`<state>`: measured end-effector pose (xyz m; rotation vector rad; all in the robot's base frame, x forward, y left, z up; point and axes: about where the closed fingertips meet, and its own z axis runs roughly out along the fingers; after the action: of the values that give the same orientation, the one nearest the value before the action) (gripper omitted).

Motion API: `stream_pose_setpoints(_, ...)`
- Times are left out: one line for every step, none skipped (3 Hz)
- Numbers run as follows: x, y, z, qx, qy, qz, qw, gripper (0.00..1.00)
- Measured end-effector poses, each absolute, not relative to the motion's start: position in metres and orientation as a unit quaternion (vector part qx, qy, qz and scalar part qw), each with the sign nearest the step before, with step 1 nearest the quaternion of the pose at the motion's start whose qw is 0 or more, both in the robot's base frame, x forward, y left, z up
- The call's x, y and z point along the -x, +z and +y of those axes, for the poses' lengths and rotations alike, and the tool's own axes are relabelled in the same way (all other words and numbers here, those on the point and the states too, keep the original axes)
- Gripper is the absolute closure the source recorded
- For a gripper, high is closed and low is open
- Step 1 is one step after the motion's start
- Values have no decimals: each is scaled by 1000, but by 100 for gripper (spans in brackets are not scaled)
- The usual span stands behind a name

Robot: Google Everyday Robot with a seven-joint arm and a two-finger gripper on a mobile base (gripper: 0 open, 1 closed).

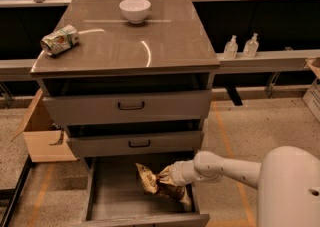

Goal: Place brown chip bag into bottom drawer

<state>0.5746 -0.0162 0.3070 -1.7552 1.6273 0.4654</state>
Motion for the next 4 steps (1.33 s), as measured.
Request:
stream_pose_setpoints(-589, 279, -10, 667, 169, 633, 355, 100)
stream_pose_setpoints(-603, 254, -7, 666, 158, 635, 358, 100)
stream_pose_setpoints(-614, 239, 1, 671, 162, 626, 364, 82)
stream_pose_setpoints(-616, 229, 12, 672, 175, 619, 368, 59)
